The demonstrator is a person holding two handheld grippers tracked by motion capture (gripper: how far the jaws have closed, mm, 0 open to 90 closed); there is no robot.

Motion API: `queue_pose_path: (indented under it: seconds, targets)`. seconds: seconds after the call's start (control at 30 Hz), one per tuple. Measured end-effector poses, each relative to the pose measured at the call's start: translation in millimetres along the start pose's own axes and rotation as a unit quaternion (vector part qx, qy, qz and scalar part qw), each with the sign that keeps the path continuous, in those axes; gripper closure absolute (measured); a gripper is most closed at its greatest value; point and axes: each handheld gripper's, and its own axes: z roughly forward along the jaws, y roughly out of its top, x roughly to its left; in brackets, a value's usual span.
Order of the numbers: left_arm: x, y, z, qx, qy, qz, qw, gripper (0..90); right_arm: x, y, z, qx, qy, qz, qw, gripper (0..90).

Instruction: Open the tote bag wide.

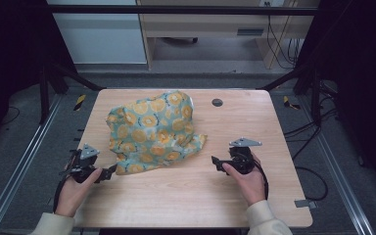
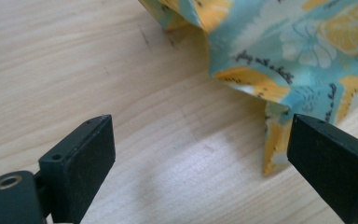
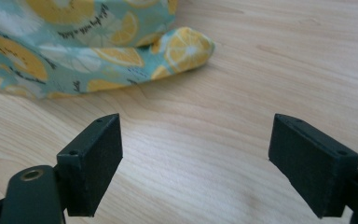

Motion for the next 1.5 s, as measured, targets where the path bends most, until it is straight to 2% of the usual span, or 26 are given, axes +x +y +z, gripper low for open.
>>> queue_pose_path:
  seconds: [0.07, 0.13, 0.17, 0.2, 0.27, 0.33, 0.4, 0.53, 0.57, 0.6, 0.63, 0.73, 0.77, 0.93, 1.1, 1.2, 1.37, 1.4, 1.43, 1.47, 1.5]
  targets:
    - [-1.3, 0.5, 0.9, 0.003, 0.0, 0.004, 1.0, 7.5, 0.8, 2.4, 0.7, -0.001, 0.001, -0.003, 1.0, 17.6]
    - [-2.5, 1.0, 2.3, 0.005, 0.002, 0.004, 1.0, 7.5, 6.9, 16.7, 1.6, -0.002, 0.008, -0.02, 0.9998, 17.7]
    - [-2.5, 1.0, 2.3, 0.005, 0.002, 0.004, 1.0, 7.5, 6.9, 16.7, 1.6, -0.002, 0.008, -0.02, 0.9998, 17.7]
    - [-1.4, 0.5, 1.7, 0.008, 0.002, 0.004, 1.0, 7.5, 12.6, 28.9, 1.3, 0.001, 0.014, -0.033, 0.9994, 17.7]
    - [-1.1, 0.1, 1.4, 0.007, 0.002, 0.002, 1.0, 7.5, 14.4, 33.1, 1.4, 0.003, 0.015, -0.038, 0.9992, 17.7]
    - [-1.5, 0.3, 1.5, 0.008, 0.0, 0.004, 1.0, 7.5, 21.7, 50.8, 2.9, 0.004, 0.025, -0.05, 0.9984, 18.3]
    - [-2.3, 0.5, 1.7, 0.009, 0.0, 0.005, 0.9999, 7.5, 24.2, 57.4, 3.6, 0.006, 0.025, -0.055, 0.9981, 18.6]
    - [-3.6, 0.9, 2.6, 0.013, -0.001, 0.012, 0.9998, 7.5, 36.5, 90.4, 10.1, 0.005, 0.034, -0.076, 0.9965, 19.6]
    - [-3.6, 0.9, 2.6, 0.013, -0.001, 0.012, 0.9998, 7.5, 36.5, 90.4, 10.1, 0.005, 0.034, -0.076, 0.9965, 19.6]
    - [-3.2, 1.0, 3.0, 0.012, -0.001, 0.011, 0.9999, 7.5, 40.9, 103.6, 14.0, 0.008, 0.034, -0.087, 0.9956, 19.6]
    - [-3.2, 1.0, 3.0, 0.012, -0.001, 0.011, 0.9999, 7.5, 40.9, 103.6, 14.0, 0.008, 0.034, -0.087, 0.9956, 19.6]
    - [-3.0, 1.2, 2.7, 0.011, -0.001, 0.01, 0.9999, 7.6, 49.9, 126.9, 23.3, 0.016, 0.038, -0.101, 0.994, 18.8]
    - [-3.0, 1.2, 2.7, 0.011, -0.001, 0.01, 0.9999, 7.6, 49.9, 126.9, 23.3, 0.016, 0.038, -0.101, 0.994, 18.8]
    - [-4.4, 1.8, 3.2, 0.011, -0.003, 0.014, 0.9998, 7.6, 60.0, 157.7, 41.3, 0.021, 0.039, -0.119, 0.9919, 17.4]
    - [-5.9, 2.2, 4.2, 0.011, -0.006, 0.014, 0.9998, 7.8, 61.6, 185.4, 62.7, 0.021, 0.038, -0.115, 0.9924, 15.5]
    - [-6.0, 2.3, 4.1, 0.01, -0.009, 0.013, 0.9998, 7.8, 61.7, 200.0, 75.5, 0.016, 0.047, -0.104, 0.9934, 15.8]
    - [-5.9, 2.7, 4.5, 0.009, -0.011, 0.016, 0.9998, 7.9, 59.4, 210.0, 91.3, 0.025, 0.04, -0.097, 0.9942, 16.7]
    - [-6.4, 2.8, 4.7, 0.006, -0.012, 0.013, 0.9998, 7.9, 57.6, 211.4, 99.7, 0.028, 0.051, -0.092, 0.9941, 22.0]
    - [-6.4, 2.8, 4.7, 0.006, -0.012, 0.013, 0.9998, 7.9, 57.6, 211.4, 99.7, 0.028, 0.051, -0.092, 0.9941, 22.0]
    - [-6.2, 2.8, 4.6, 0.005, -0.013, 0.012, 0.9998, 7.9, 58.8, 210.3, 105.4, 0.027, 0.069, -0.092, 0.993, 34.5]
    - [-6.2, 2.8, 4.6, 0.005, -0.013, 0.012, 0.9998, 7.9, 60.1, 209.2, 107.3, 0.032, 0.073, -0.096, 0.9922, 44.1]
